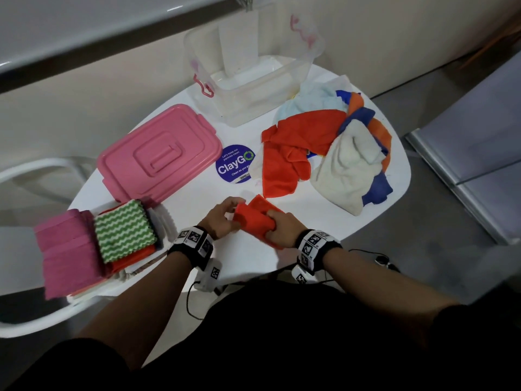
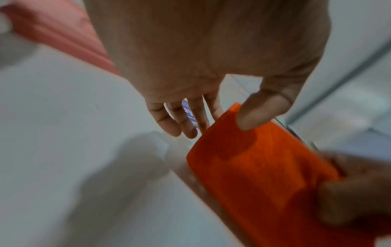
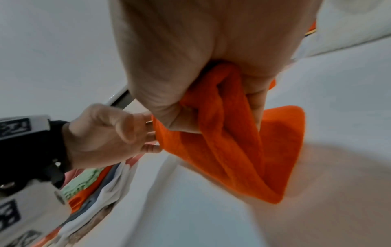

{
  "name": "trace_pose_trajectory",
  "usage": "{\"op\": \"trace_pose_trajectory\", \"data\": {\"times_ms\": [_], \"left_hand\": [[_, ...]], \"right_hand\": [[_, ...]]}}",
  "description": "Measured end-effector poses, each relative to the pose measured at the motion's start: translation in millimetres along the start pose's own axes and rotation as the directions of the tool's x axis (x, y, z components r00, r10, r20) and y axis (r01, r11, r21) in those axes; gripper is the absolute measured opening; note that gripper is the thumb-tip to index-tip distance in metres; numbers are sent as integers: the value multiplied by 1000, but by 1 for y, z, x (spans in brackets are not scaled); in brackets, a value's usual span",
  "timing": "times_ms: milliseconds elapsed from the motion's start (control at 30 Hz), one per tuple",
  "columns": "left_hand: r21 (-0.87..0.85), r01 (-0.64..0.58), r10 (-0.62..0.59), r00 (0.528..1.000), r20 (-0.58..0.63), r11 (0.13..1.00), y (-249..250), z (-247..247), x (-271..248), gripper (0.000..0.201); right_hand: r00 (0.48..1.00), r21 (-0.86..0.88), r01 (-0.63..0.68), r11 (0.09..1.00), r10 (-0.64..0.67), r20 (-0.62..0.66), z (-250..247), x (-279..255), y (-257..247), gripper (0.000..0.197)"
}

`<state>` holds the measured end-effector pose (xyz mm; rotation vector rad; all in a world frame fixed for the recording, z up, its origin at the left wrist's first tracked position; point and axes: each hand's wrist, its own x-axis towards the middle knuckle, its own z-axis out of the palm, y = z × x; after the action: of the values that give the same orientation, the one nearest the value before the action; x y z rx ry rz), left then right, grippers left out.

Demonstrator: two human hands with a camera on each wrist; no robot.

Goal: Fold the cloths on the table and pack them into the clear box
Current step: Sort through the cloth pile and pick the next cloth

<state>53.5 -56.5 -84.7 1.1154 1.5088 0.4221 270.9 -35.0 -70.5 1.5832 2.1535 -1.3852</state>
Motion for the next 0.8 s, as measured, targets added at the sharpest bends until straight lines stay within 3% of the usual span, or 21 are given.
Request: {"op": "trace_pose_trajectory", "data": {"times_ms": [100,200,267,467,600,633,700,800], "left_hand": [[346,-2,-12,999,36,938,4,16,12,45],[397,147,-127,989,-77,906,-4,28,23,29],[428,178,-127,981,-146,886,-10,36,27,25],[524,179,-63,971,-232,833,-13,49,28,33],[561,213,-46,954,-296,800,-12,55,26,32],[565,218,-41,950,-310,796,-12,57,25,32],[560,220,-24,942,-335,799,-11,60,25,31],[513,236,-14,917,-399,825,-9,63,25,31]], "right_hand": [[997,13,-56,998,55,50,-12,3,11,29],[988,58,-145,988,142,53,-16,9,27,46],[983,125,-185,975,184,23,-19,11,36,50],[977,199,-204,959,211,-15,-25,13,60,31],[974,284,-222,933,225,23,-31,13,65,31],[974,254,-225,941,225,31,-33,14,66,32],[979,36,-204,978,204,16,-39,15,66,32],[993,-297,-119,948,114,-35,-45,14,63,31]]}}
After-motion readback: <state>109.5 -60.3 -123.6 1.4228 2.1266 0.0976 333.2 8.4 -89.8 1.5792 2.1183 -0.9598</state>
